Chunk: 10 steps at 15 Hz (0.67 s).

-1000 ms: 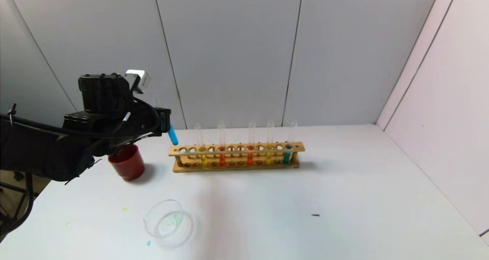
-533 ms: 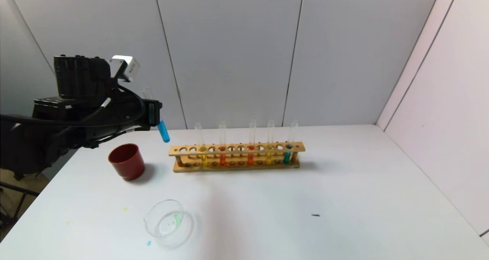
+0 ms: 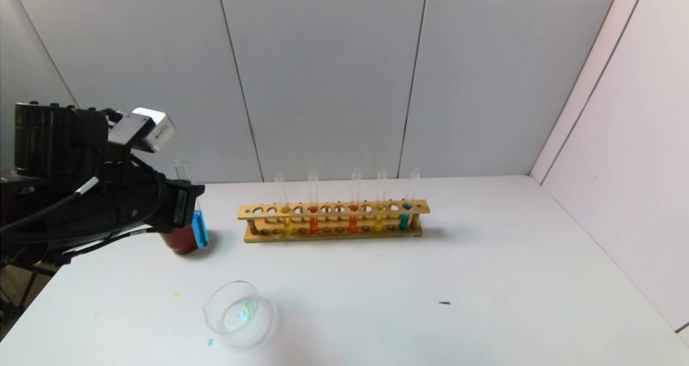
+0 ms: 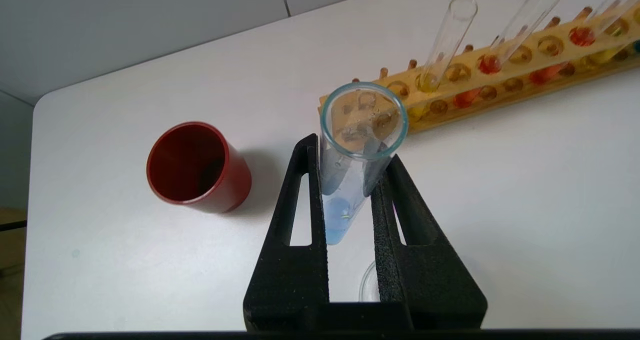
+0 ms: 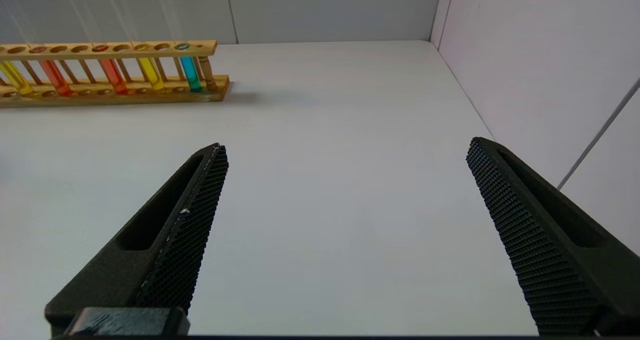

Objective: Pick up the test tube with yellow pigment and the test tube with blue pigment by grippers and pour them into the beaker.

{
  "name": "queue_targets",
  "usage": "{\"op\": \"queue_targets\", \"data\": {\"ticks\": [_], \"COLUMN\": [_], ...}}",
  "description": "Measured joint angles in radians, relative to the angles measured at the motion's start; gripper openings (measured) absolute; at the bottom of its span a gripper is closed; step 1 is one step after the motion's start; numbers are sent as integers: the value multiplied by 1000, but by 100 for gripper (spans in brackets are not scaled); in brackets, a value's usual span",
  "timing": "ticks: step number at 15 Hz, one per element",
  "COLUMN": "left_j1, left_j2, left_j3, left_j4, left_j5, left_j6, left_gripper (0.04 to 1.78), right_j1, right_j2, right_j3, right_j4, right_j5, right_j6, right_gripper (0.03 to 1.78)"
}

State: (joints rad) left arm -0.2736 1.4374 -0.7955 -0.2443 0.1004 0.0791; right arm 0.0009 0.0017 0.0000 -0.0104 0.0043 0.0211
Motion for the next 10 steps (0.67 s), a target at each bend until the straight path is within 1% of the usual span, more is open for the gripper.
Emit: {"op": "queue_targets", "data": {"ticks": [4, 10], "left_j1": [-4, 4], "left_j2": [-78, -130], "left_j3": [109, 202], "left_j4": [2, 9], "left_j5": [4, 24], "left_j6": [24, 107], "left_gripper": [31, 31], "right_j1": [1, 0], "right_j2": [0, 0], "right_j3": [0, 0], "right_j4": [0, 0], "right_j5": [0, 0], "right_j6": [0, 0], "right_gripper": [174, 174]}}
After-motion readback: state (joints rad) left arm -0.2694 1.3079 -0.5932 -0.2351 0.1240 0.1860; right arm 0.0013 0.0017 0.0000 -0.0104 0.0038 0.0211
